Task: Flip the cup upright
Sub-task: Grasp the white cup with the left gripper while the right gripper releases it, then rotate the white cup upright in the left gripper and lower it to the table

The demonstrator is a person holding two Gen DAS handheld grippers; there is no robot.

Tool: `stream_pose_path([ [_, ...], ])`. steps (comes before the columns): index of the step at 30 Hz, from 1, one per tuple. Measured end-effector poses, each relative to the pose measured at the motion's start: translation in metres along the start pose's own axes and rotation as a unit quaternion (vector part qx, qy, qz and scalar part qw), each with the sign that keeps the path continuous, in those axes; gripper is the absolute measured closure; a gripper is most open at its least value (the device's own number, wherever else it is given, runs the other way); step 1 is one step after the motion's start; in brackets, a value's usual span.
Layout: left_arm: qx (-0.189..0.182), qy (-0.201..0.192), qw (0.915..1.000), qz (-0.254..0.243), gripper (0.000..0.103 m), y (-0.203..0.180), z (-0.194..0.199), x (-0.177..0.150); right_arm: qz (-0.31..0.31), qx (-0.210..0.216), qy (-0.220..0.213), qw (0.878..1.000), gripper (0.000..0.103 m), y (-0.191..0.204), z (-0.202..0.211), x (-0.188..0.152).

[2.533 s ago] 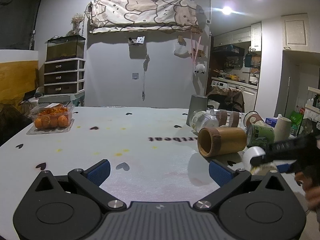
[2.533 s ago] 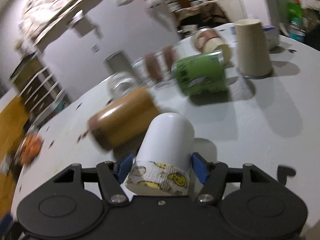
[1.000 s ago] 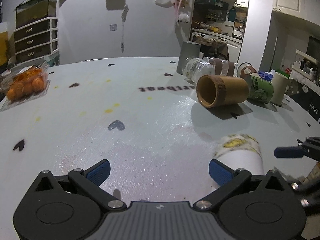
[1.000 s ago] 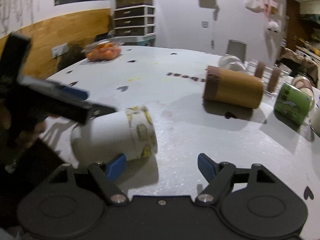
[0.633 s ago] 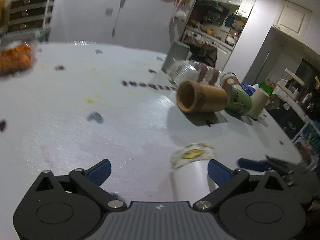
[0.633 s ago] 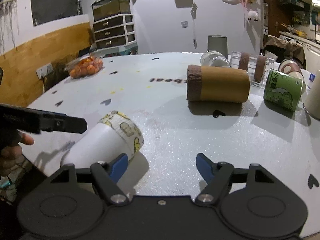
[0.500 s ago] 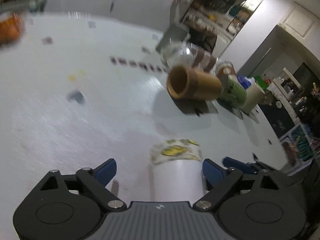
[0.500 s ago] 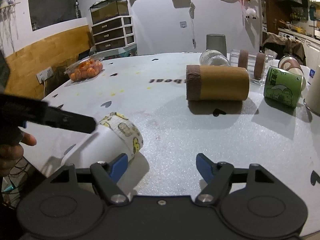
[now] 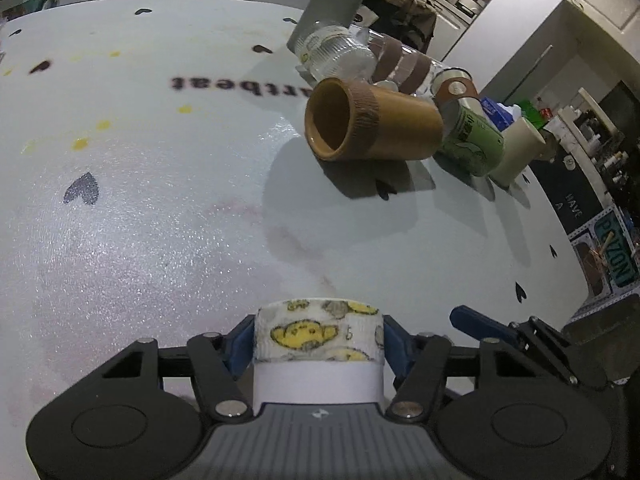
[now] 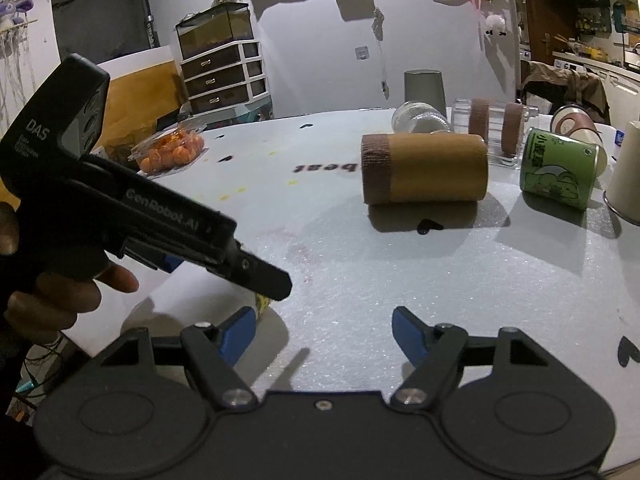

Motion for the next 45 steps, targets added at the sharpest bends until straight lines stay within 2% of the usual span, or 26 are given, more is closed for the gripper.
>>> stream_pose_path([
  [6,0.012,-0.028,0.9994,-0.018,0.039,0.003,0.025,-0.008,-0.008,-0.003,-0.009,1.0,0.027,-0.004,0.006,0.002],
  [12,0.032,-0.087,0.9953,-0.028,0.039,0.017,0.067,-0.014,-0.007,0.007,-0.018,1.0,0.027,0.002,0.009,0.004],
  [16,0.057,-0.123,0.9904,-0.029,0.039,0.032,0.089,-0.018,0.004,0.009,-0.022,1.0,0.027,0.009,0.012,0.006],
  [21,0.105,-0.16,0.9813,-0.018,0.039,0.056,0.106,-0.013,0.008,0.011,-0.025,1.0,0.027,0.015,0.011,0.01],
  [23,0.13,-0.188,0.9735,-0.01,0.039,0.071,0.115,-0.008,0.01,0.013,-0.025,1.0,0.027,0.019,0.009,0.012],
  [27,0.181,-0.231,0.9551,0.039,0.039,0.112,0.132,0.003,0.019,0.017,-0.03,0.999,0.027,0.027,0.008,0.014],
  [33,0.244,-0.297,0.918,0.096,0.039,0.168,0.16,0.027,0.03,0.02,-0.029,0.999,0.027,0.037,0.005,0.016],
  [39,0.311,-0.35,0.8765,0.112,0.039,0.209,0.176,0.051,0.039,0.022,-0.026,0.999,0.027,0.046,0.001,0.016],
  [45,0.354,-0.363,0.8556,0.103,0.039,0.23,0.162,0.073,0.046,0.021,-0.022,0.998,0.028,0.053,-0.003,0.017],
])
Point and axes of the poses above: each gripper's, at about its wrist camera, not at the fingertips, and z roughly against the way its jaws point, y to its left, x to its top, the point moved 6 cm from there along -z, roughly the way its jaws point, and after that the axes turned 7 degrees about y, right-handed, at the moved point
